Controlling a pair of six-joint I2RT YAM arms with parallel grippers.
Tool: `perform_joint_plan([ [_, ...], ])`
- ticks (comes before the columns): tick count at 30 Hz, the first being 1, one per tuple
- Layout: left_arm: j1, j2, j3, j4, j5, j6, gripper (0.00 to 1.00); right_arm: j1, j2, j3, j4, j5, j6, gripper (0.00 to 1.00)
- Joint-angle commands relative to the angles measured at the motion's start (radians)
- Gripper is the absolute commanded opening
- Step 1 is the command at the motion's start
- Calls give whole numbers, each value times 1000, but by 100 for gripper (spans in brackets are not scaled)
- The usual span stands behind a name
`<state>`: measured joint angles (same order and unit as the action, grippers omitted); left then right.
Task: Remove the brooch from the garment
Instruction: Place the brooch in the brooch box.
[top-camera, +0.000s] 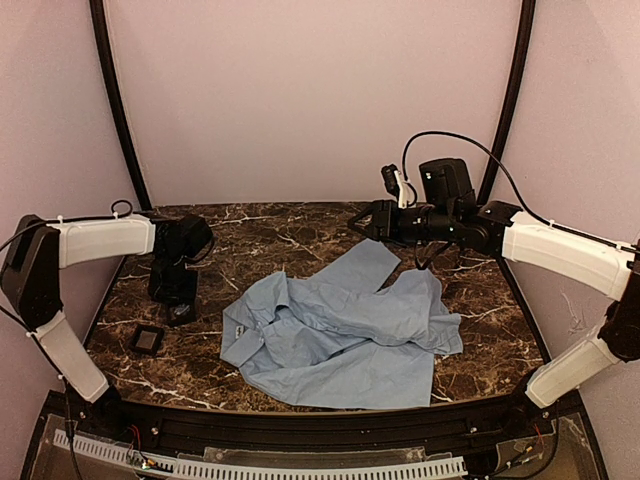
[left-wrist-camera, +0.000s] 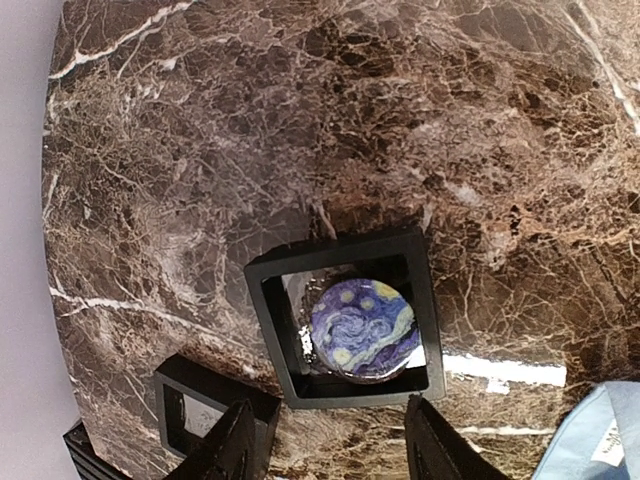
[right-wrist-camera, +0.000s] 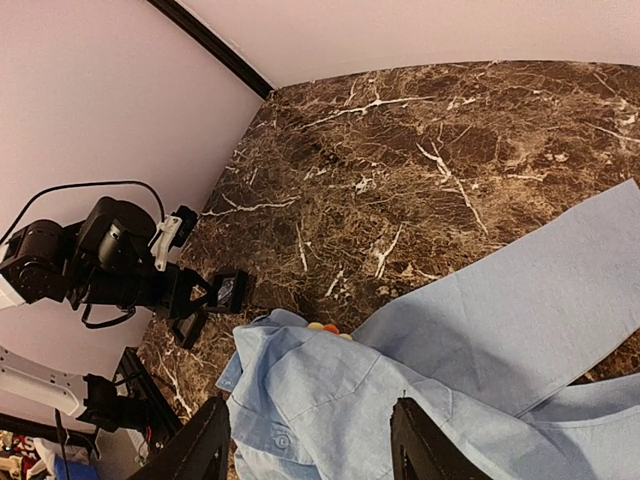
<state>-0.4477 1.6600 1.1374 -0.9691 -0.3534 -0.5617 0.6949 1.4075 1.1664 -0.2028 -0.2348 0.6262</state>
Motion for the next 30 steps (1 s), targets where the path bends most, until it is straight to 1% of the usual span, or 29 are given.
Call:
perform_joint_plan([
  [1,4,-53,-23,4,24,-21,53,7,-4,-16,39,-2,-3,54],
  [4,4,-65,-20,2,23,-20,55,6,-5,-17,37,-1,-5,54],
  [6,4,-77,-20,5,24,-21,58,6,-9,-20,35,-1,-9,54],
  [8,4,-99,-21,13,26,-22,64,5,-14,-24,31,1,-14,55],
  [10,4,-129,-21,26,28,-24,73,6,-19,-24,21,2,-29,56],
  [11,4,-154,-22,39,31,-24,81,5,-20,-23,12,3,-39,59],
  [12,4,-167,-23,46,34,-24,85,6,-22,-19,-1,2,-53,62],
  [13,4,-193,-24,63,43,-19,92,6,-22,-11,-20,6,-70,65],
  [15,4,-237,-19,94,71,-2,98,7,-22,12,-88,19,-107,69],
  [18,4,-293,-10,171,143,34,99,6,-21,44,-178,44,-166,75],
  [19,4,-316,-8,194,209,57,99,6,-19,53,-202,47,-184,76],
  [20,4,-326,-6,235,245,74,99,6,-16,62,-223,47,-201,76],
  [21,4,-340,-3,258,332,78,99,8,-11,69,-242,46,-217,77],
  [22,4,-349,-6,313,380,83,99,8,-4,74,-255,37,-231,77],
  [24,1,-351,-16,398,552,74,99,10,17,79,-260,-8,-256,78],
  [26,-9,-336,-19,474,636,57,99,21,38,87,-241,-78,-282,78],
  [27,-24,-327,-17,507,654,53,99,31,52,93,-234,-107,-298,78],
  [29,-54,-275,13,531,707,56,99,70,91,111,-230,-127,-329,78],
  [30,-66,-260,24,534,711,58,99,84,108,113,-224,-126,-335,78],
])
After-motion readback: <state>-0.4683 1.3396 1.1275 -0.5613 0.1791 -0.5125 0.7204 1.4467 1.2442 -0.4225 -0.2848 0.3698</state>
